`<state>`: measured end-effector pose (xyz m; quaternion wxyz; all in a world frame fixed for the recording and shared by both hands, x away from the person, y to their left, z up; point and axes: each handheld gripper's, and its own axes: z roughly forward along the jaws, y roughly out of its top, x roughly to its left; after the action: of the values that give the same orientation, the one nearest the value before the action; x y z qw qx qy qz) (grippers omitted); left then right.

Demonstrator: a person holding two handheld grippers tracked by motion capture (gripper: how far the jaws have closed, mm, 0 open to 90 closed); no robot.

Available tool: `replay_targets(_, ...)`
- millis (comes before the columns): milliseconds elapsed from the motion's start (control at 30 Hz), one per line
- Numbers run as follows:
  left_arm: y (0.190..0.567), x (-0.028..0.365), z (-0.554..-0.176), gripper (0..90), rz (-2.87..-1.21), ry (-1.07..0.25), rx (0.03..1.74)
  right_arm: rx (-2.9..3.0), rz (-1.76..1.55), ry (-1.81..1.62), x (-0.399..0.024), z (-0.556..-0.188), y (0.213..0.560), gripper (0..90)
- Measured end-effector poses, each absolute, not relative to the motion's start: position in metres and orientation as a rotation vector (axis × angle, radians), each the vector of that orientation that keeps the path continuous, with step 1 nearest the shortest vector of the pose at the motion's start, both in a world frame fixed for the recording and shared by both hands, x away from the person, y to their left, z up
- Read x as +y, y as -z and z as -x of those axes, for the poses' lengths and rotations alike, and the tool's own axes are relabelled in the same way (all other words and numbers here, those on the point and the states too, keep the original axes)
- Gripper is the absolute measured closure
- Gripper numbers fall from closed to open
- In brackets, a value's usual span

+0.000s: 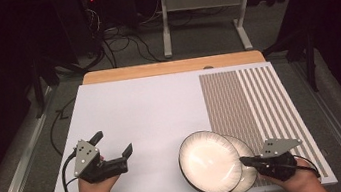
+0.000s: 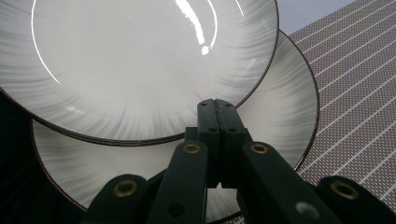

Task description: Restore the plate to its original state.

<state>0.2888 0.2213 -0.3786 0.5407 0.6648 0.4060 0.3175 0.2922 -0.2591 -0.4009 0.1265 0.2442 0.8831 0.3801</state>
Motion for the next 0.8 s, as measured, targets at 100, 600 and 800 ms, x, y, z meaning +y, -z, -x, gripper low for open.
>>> replay_targets(100, 0.3790, 0.2215, -0.2885, 0.2, -1.572, -0.754, 0.959, 2.572, -0.715, -1.107, -0.2591, -0.2922, 0.4009, 90.0)
replay_targets(600, 0.3803, 0.2215, -0.2885, 0.2, -1.571, -0.745, 0.959, 2.572, -0.712, -1.107, -0.2596, -0.2927, 0.4010, 90.0)
replay_targets(800, 0.3804, 0.2224, -0.2886, 0.2, -1.571, -0.747, 0.961, 2.572, -0.712, -1.109, -0.2596, -0.2927, 0.4013, 90.0)
